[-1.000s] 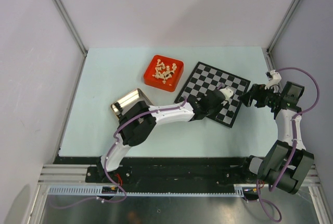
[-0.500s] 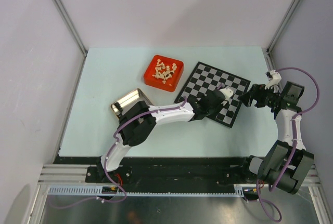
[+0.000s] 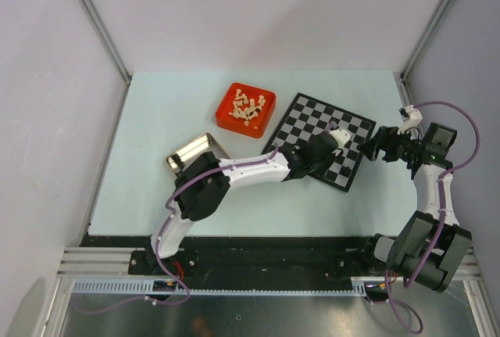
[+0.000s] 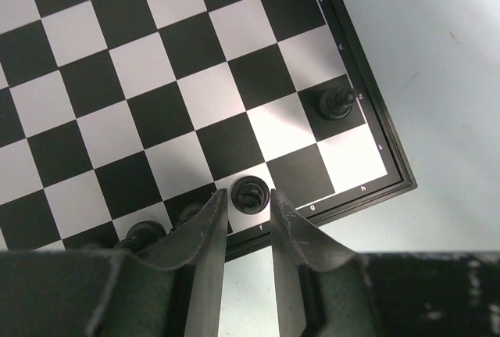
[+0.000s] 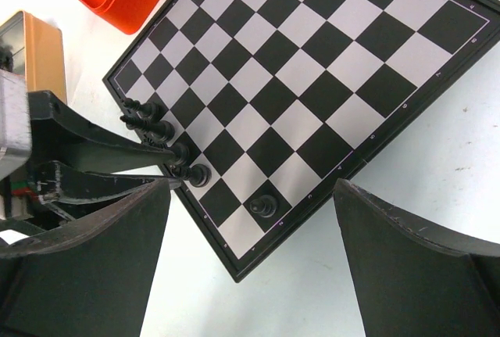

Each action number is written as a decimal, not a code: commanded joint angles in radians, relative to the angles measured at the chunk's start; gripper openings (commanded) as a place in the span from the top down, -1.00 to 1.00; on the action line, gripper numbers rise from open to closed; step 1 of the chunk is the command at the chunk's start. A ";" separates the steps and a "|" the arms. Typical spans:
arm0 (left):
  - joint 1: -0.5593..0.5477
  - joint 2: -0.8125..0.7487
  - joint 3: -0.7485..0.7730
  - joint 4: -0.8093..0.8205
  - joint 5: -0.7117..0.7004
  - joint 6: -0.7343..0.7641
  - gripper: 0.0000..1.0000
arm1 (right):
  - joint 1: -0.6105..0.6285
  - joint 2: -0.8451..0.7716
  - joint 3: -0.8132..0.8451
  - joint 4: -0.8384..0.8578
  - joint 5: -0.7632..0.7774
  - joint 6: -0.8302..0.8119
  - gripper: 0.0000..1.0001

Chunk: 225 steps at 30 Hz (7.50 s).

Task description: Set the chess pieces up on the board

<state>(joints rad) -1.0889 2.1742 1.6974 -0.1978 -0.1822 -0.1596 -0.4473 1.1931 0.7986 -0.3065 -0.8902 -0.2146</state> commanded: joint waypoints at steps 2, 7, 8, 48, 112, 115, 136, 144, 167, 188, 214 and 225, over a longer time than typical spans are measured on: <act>0.000 -0.116 0.001 0.014 -0.019 -0.031 0.32 | -0.005 -0.003 -0.004 0.029 -0.029 -0.019 -0.81; -0.002 -0.185 0.002 0.017 -0.028 -0.046 0.12 | -0.005 -0.012 -0.004 0.017 -0.065 -0.040 -0.83; 0.000 -0.194 0.002 0.017 -0.033 -0.046 0.08 | -0.005 -0.016 -0.002 0.014 -0.072 -0.046 -0.83; 0.866 -1.113 -0.943 -0.145 0.296 -0.443 -0.67 | 0.732 0.243 0.536 -0.603 0.103 -0.396 -0.89; 0.793 -0.835 -0.734 -0.483 0.076 -0.228 0.94 | 0.972 0.424 0.703 -0.525 0.088 -0.299 -0.86; 0.793 -0.855 -0.714 -0.500 0.078 -0.225 0.94 | 0.972 0.418 0.705 -0.526 0.086 -0.299 -0.86; 0.477 -0.504 -0.265 -0.508 0.217 -0.236 0.95 | 0.691 0.289 0.633 -0.497 0.076 -0.286 -0.87; 0.412 -0.217 0.046 -0.512 0.259 -0.206 0.94 | 0.523 0.217 0.548 -0.424 0.065 -0.217 -0.88; 0.377 0.114 0.409 -0.615 0.150 -0.155 0.92 | 0.424 0.178 0.505 -0.382 0.014 -0.175 -0.88; 0.371 0.171 0.469 -0.641 0.136 -0.153 0.90 | 0.420 0.183 0.505 -0.376 0.005 -0.166 -0.89; 0.363 0.193 0.481 -0.663 0.122 -0.146 0.64 | 0.415 0.192 0.505 -0.368 -0.003 -0.158 -0.88; 0.363 0.145 0.533 -0.664 0.133 -0.185 0.23 | 0.415 0.188 0.505 -0.378 -0.004 -0.163 -0.89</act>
<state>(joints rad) -0.7200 2.3623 2.1456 -0.8585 -0.0486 -0.3157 -0.0280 1.3998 1.3056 -0.7044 -0.8730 -0.3840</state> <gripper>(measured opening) 0.367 0.942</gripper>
